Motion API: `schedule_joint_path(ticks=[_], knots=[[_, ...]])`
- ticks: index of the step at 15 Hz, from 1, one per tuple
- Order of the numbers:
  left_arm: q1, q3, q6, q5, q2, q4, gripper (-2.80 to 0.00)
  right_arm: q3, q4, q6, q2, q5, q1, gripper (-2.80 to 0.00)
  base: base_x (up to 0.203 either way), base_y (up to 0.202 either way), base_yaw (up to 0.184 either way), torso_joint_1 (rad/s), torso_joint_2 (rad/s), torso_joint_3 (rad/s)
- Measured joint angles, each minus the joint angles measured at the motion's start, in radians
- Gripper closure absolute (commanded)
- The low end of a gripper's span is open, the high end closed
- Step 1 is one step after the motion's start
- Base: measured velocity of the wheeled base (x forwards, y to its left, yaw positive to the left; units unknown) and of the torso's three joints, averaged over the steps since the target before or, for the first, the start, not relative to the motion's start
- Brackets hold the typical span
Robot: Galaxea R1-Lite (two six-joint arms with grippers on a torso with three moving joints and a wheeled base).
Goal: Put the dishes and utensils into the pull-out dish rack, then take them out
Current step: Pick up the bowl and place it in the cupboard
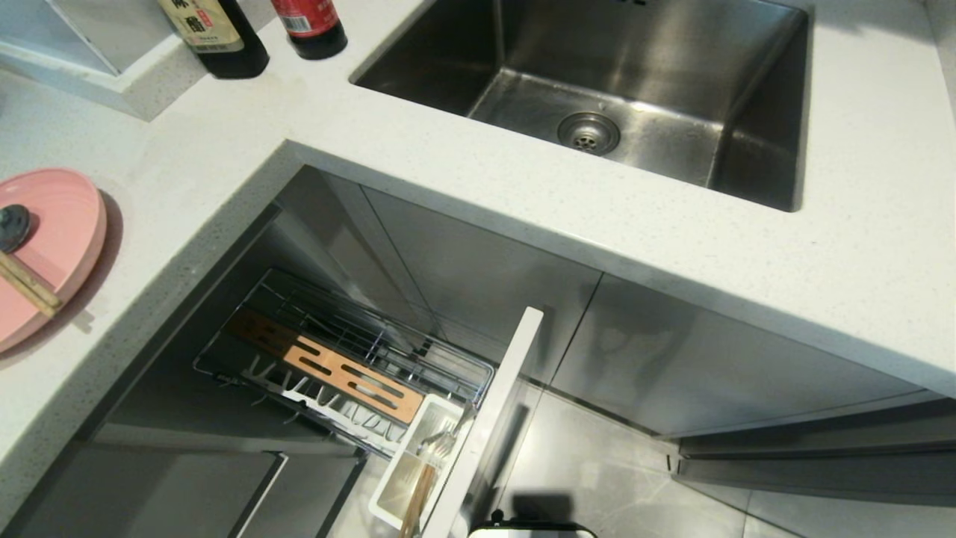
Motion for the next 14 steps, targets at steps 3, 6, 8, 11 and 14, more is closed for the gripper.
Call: schedule_joint_path(ticks=[3, 6, 8, 11, 14], knots=[[0.003, -0.283, 0.000, 0.002, 0.156, 0.061, 0.00, 0.000, 0.000, 0.000, 0.000, 0.000, 0.000, 0.00, 0.000, 0.000, 0.000, 0.000, 0.00, 0.000], [0.018, -0.518, -0.063, 0.002, 0.384, 0.068, 0.00, 0.000, 0.000, 0.000, 0.000, 0.000, 0.000, 0.00, 0.000, 0.000, 0.000, 0.000, 0.00, 0.000], [0.029, -0.627, -0.127, 0.012, 0.544, 0.064, 0.00, 0.000, 0.000, 0.000, 0.000, 0.000, 0.000, 0.00, 0.000, 0.000, 0.000, 0.000, 0.00, 0.000], [0.038, -0.760, -0.249, 0.079, 0.750, 0.070, 0.00, 0.000, 0.000, 0.000, 0.000, 0.000, 0.000, 0.00, 0.000, 0.000, 0.000, 0.000, 0.00, 0.000], [0.041, -0.887, -0.396, 0.162, 0.895, 0.203, 0.00, 0.000, 0.000, 0.000, 0.000, 0.000, 0.000, 0.00, 0.000, 0.000, 0.000, 0.000, 0.00, 0.000]])
